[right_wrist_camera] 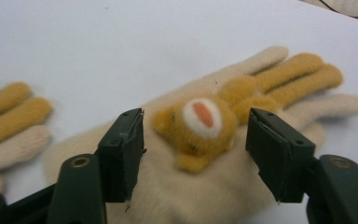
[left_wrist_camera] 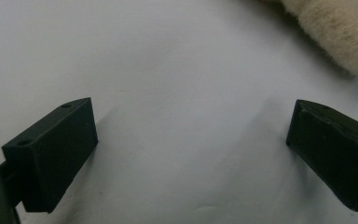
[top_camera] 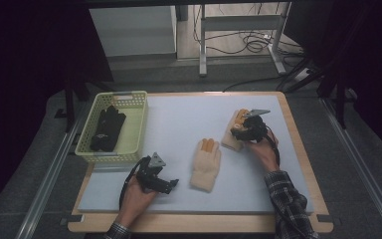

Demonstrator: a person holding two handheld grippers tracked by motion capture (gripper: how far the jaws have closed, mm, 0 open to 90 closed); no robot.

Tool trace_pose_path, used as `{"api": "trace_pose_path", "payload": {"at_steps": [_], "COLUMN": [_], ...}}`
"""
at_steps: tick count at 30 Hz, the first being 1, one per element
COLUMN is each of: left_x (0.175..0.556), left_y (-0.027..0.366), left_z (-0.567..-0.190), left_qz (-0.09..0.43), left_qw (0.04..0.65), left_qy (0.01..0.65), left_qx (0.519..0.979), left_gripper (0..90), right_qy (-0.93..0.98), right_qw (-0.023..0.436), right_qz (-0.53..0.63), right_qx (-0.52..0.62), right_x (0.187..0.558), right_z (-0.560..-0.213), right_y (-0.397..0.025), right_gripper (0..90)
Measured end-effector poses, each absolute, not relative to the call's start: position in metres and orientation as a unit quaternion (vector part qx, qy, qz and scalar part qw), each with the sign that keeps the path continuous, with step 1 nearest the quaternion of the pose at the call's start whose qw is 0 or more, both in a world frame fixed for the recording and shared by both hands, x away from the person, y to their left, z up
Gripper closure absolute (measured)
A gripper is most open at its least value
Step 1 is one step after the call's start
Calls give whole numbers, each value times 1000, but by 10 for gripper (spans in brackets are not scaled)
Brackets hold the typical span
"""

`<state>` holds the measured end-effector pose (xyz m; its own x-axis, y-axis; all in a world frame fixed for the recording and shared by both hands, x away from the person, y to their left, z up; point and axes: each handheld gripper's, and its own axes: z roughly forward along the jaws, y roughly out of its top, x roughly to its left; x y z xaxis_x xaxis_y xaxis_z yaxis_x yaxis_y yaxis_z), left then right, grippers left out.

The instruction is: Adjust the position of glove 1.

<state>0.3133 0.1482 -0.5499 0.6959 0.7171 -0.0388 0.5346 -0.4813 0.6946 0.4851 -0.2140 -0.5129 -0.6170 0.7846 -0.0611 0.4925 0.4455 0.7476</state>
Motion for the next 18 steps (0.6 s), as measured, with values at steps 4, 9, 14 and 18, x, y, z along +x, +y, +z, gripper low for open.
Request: {"api": "trace_pose_path", "payload": {"at_steps": [4,9,14,18], "left_x": [313,313,313,313], "left_y": [148,148,148,148], "left_z": [-550,-550,-550,-550], "left_qz": [129,129,129,129], "left_qw": [352,352,353,353], "left_qy": [368,368,369,369], "left_qx": [851,851,850,850], "left_gripper": [18,18,18,18], "right_qy": [835,821,818,815], "right_qw": [203,180,188,180], "right_qz": [332,348,355,368], "right_qx": [390,415,413,409], "right_x": [496,494,484,472], "right_z": [-523,-520,-507,-493], "right_y": [-212,-217,-222,-225], "right_gripper": [408,614,624,625]}}
